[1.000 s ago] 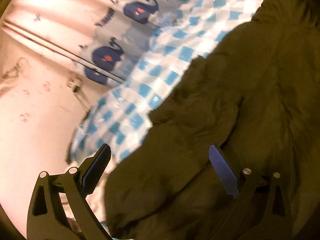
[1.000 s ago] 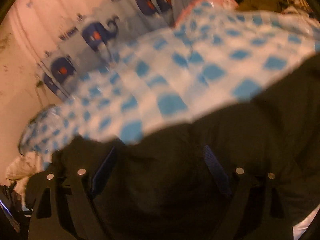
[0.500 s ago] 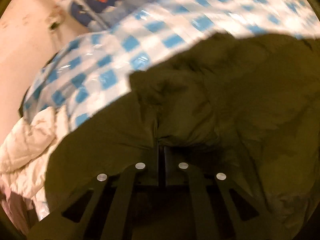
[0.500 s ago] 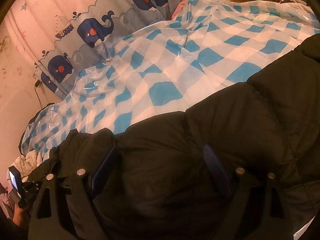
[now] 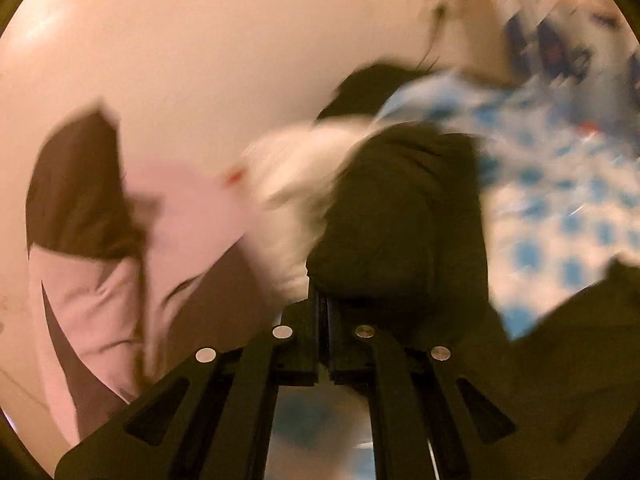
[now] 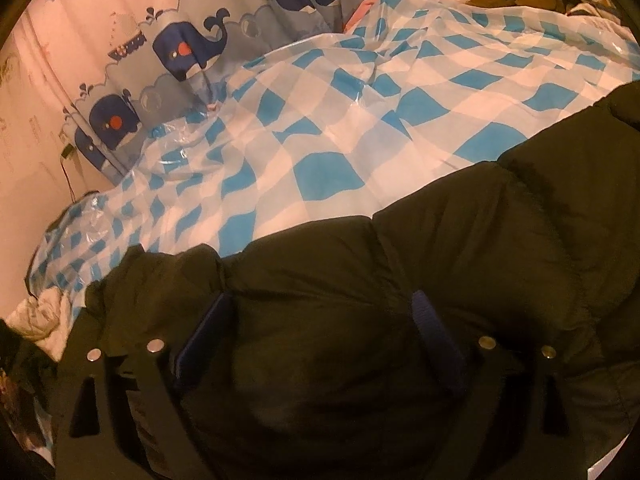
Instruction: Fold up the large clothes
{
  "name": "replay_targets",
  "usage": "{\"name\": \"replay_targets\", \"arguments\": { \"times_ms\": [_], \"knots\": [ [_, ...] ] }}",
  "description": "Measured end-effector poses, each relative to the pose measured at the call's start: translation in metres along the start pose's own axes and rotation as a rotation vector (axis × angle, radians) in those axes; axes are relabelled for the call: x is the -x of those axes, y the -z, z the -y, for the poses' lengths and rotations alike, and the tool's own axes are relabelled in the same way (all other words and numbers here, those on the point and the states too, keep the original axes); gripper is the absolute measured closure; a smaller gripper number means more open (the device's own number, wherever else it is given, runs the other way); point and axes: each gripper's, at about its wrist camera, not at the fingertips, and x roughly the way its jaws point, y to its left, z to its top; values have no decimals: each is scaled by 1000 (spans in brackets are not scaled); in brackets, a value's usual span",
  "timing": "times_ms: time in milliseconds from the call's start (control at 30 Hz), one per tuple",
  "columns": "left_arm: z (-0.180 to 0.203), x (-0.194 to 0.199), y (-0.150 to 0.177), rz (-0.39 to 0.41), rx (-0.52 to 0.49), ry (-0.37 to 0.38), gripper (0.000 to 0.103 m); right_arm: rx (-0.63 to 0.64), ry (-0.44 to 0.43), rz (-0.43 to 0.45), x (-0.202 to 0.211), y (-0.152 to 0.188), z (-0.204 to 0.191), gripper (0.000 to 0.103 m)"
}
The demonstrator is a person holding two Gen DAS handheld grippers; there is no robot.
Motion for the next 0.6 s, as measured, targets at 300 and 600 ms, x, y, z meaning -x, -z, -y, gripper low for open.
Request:
{"name": "replay_targets", "arguments": {
  "times_ms": [300, 600],
  "knots": [
    [39, -80, 63, -209, -328, -167, 100, 72, 93, -37, -12, 3, -10, 9],
    [36, 4, 123, -391, -507, 258, 47, 9, -56, -118, 40, 16, -24, 8]
  ]
}}
